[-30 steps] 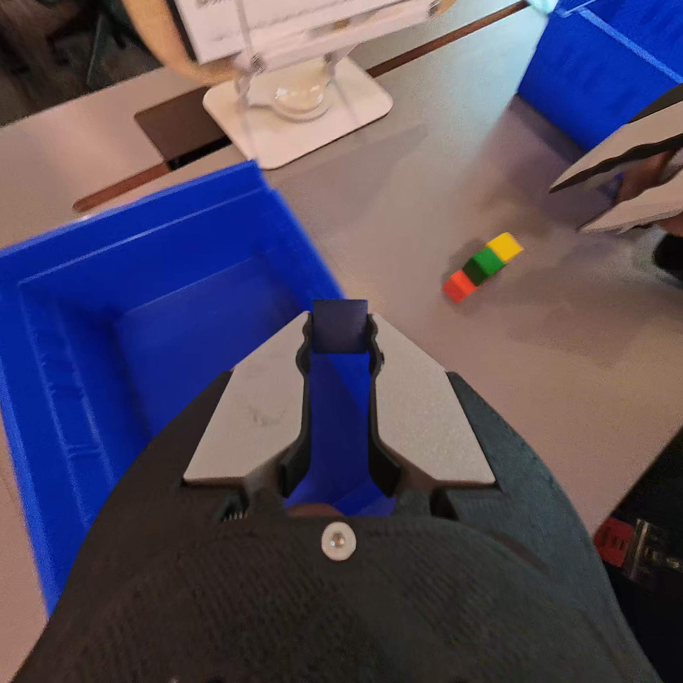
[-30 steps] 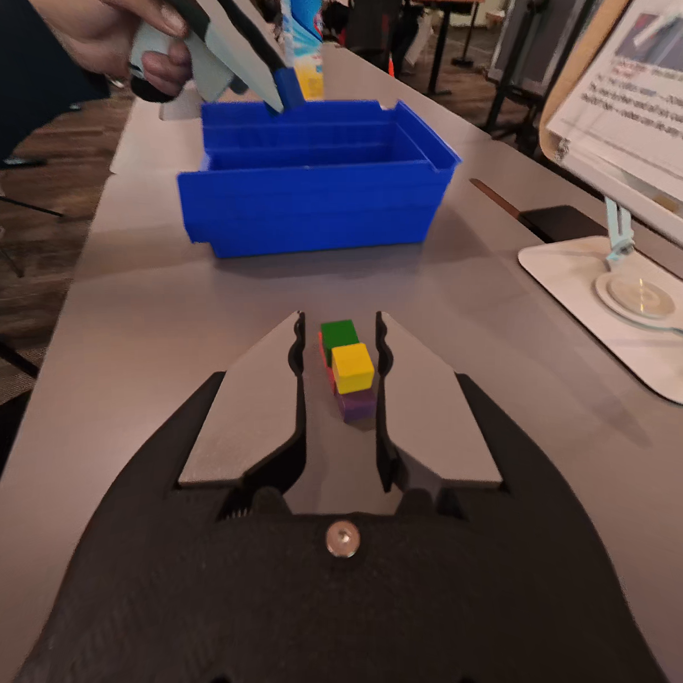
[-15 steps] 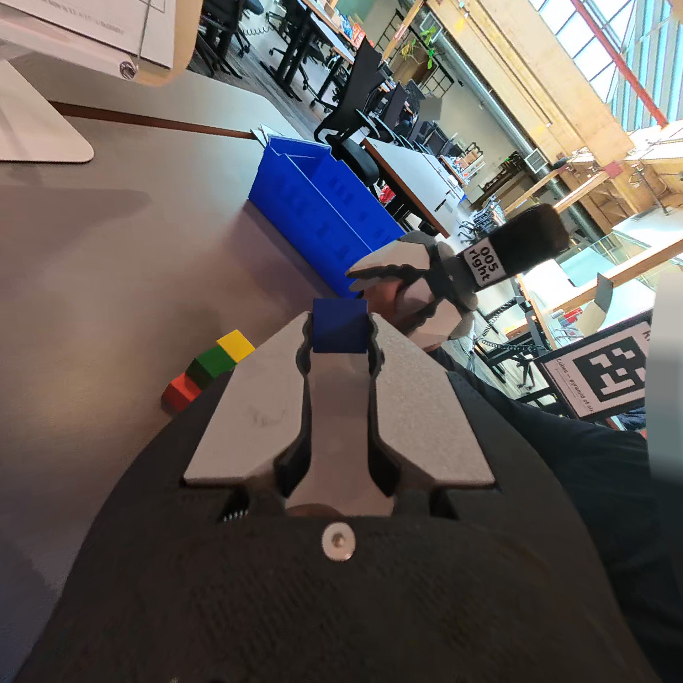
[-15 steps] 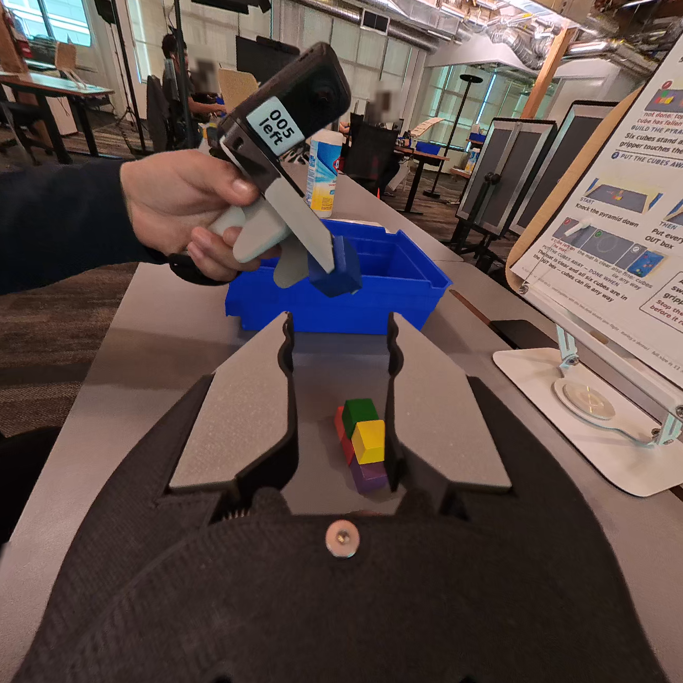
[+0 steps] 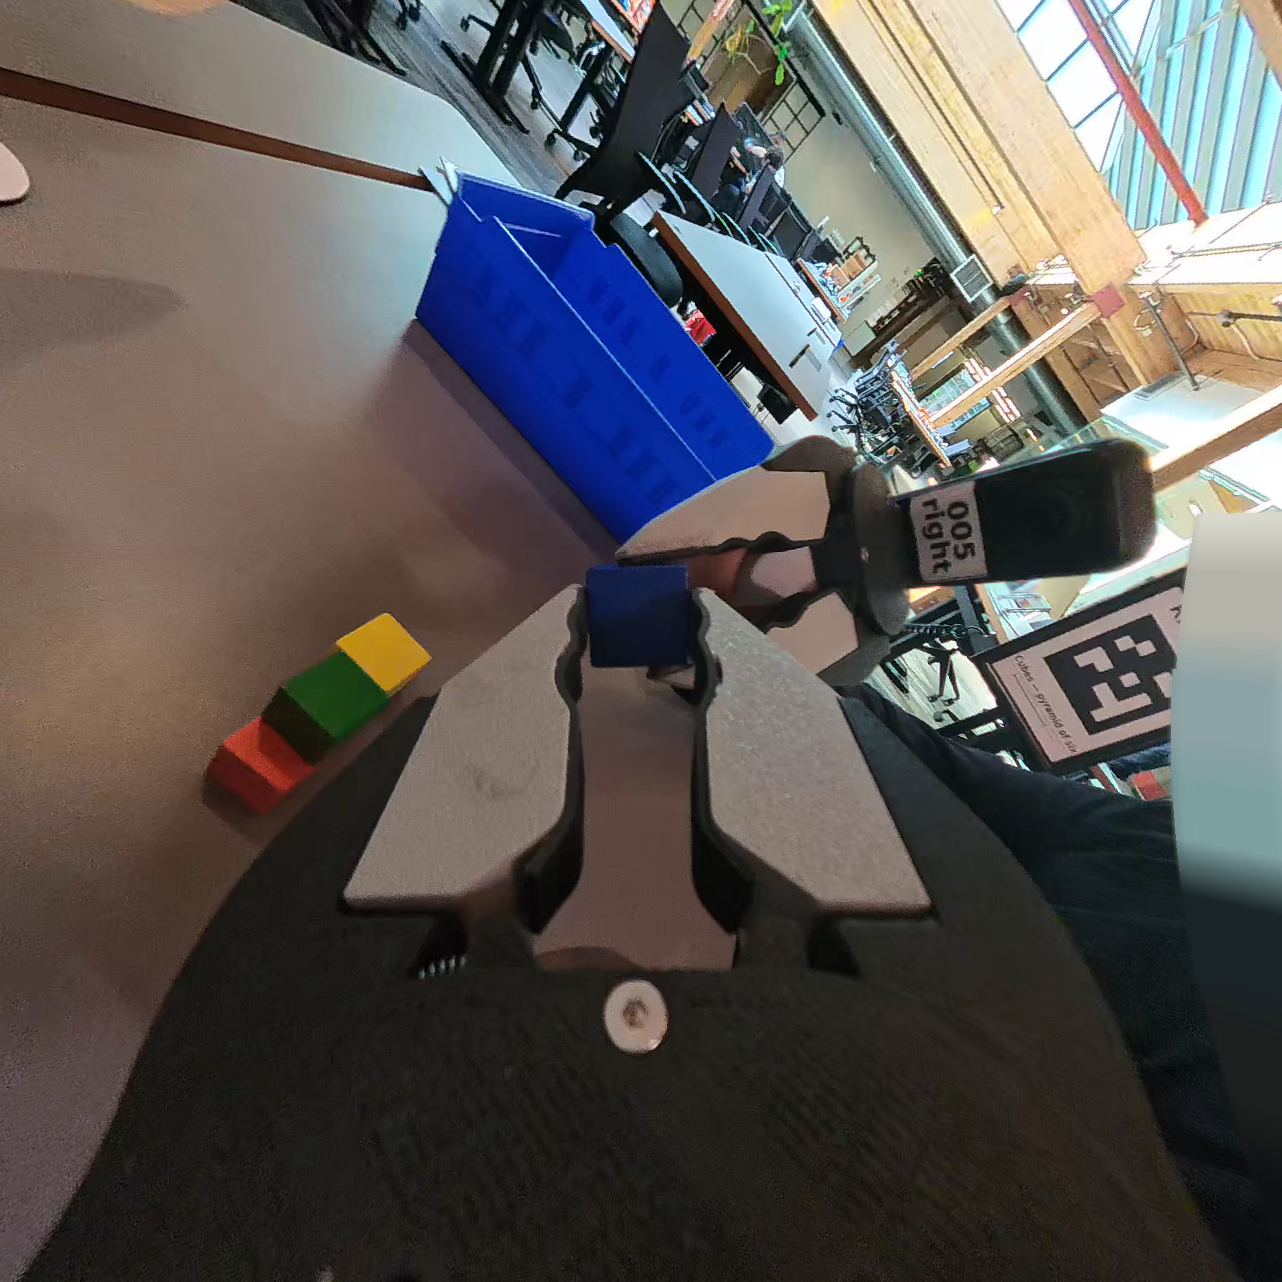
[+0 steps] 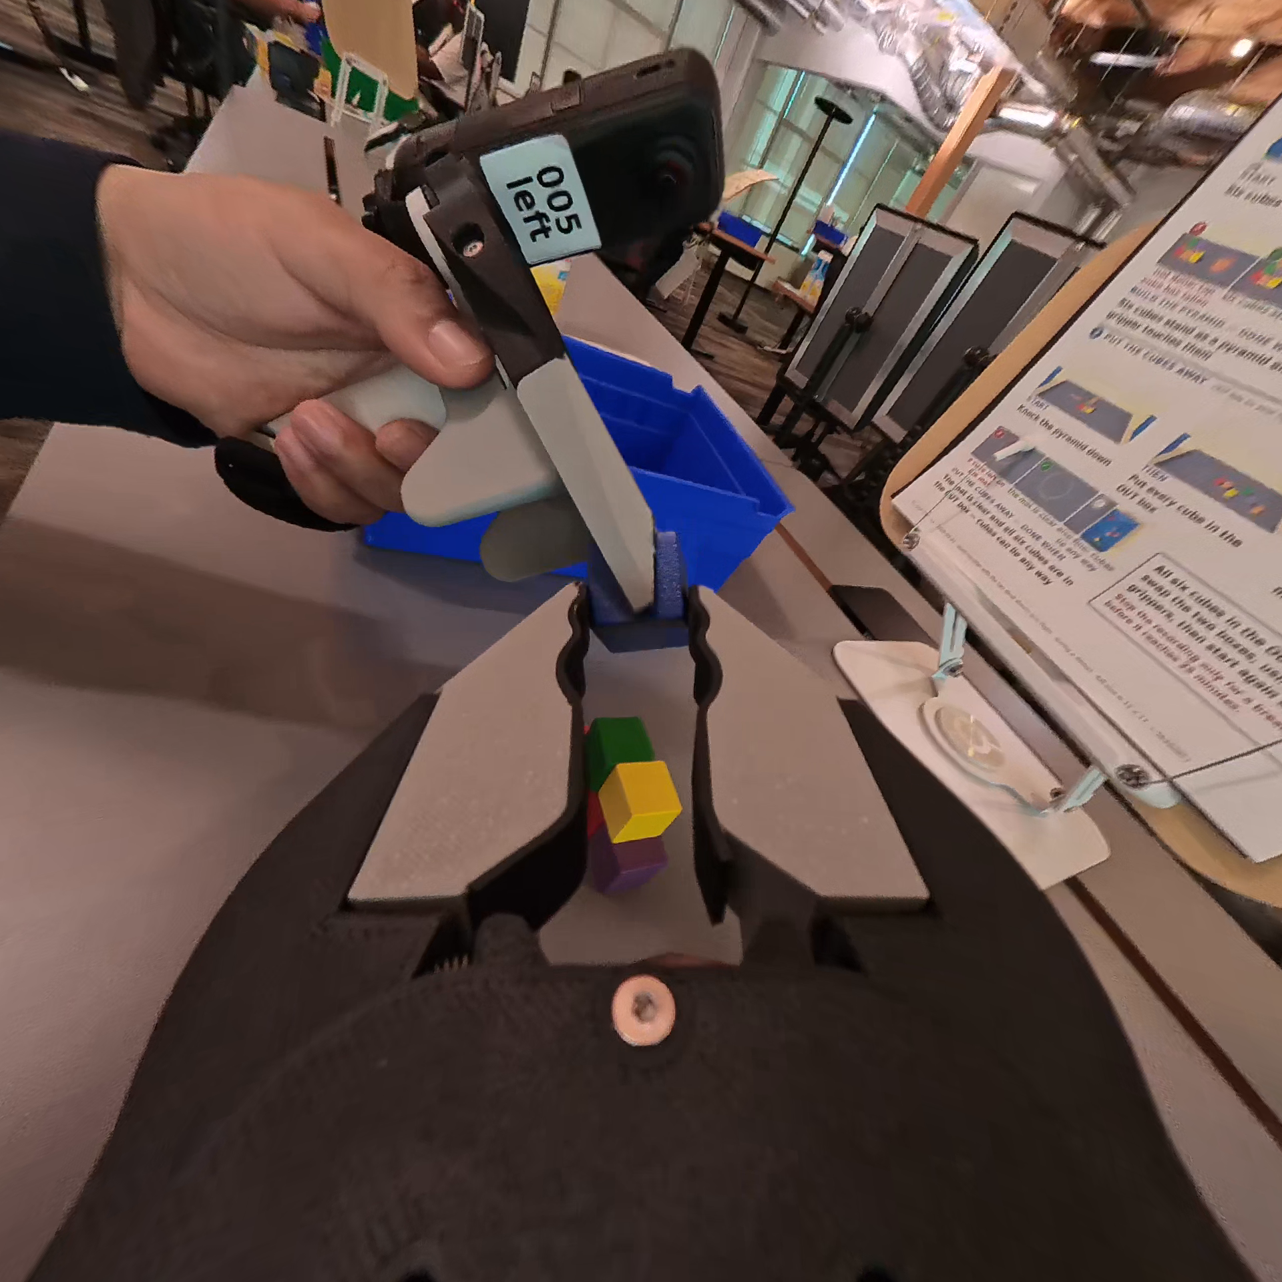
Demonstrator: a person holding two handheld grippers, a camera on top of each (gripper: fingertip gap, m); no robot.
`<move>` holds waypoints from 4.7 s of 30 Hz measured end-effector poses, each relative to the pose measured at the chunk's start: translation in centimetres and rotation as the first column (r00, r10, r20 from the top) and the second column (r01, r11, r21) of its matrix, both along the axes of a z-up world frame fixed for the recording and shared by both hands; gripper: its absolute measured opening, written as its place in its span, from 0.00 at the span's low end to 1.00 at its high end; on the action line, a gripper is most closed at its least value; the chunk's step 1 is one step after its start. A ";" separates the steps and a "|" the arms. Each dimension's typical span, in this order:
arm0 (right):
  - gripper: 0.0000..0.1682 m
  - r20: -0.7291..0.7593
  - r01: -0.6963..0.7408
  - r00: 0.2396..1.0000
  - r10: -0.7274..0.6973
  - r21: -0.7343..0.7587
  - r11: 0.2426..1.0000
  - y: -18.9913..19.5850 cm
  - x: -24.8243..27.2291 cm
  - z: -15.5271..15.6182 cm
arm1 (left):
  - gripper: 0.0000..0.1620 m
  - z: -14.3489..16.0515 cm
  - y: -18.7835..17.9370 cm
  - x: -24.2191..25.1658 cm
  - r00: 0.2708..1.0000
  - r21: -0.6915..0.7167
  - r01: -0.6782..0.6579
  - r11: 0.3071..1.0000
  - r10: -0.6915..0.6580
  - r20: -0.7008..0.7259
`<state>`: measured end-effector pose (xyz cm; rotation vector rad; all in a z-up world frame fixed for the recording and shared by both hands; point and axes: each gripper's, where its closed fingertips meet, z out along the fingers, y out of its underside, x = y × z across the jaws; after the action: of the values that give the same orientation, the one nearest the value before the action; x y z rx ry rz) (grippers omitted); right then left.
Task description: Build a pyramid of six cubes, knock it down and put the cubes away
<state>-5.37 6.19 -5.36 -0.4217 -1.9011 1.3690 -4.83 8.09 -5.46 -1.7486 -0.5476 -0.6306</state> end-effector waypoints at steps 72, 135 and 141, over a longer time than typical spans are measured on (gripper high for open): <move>0.18 0.359 0.069 0.933 0.019 -0.229 0.971 5.4 -4.8 -3.6 | 0.36 -11.8 -2.6 -6.1 0.753 -0.275 -0.192 0.942 -0.038 -0.657; 0.21 0.423 0.133 0.903 -0.081 -0.096 0.986 6.2 -5.6 -6.7 | 0.31 -11.3 -3.3 -6.6 0.637 -0.249 -0.276 0.928 -0.017 -0.770; 0.18 0.490 0.114 0.868 -0.080 -0.040 0.993 6.4 -5.4 -8.5 | 0.31 -11.4 -3.0 -6.1 0.625 -0.256 -0.264 0.930 -0.037 -0.780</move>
<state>-10.80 12.61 -13.83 -0.9631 -2.1979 1.3492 -10.97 5.10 -16.89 -2.0852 -0.1423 0.3858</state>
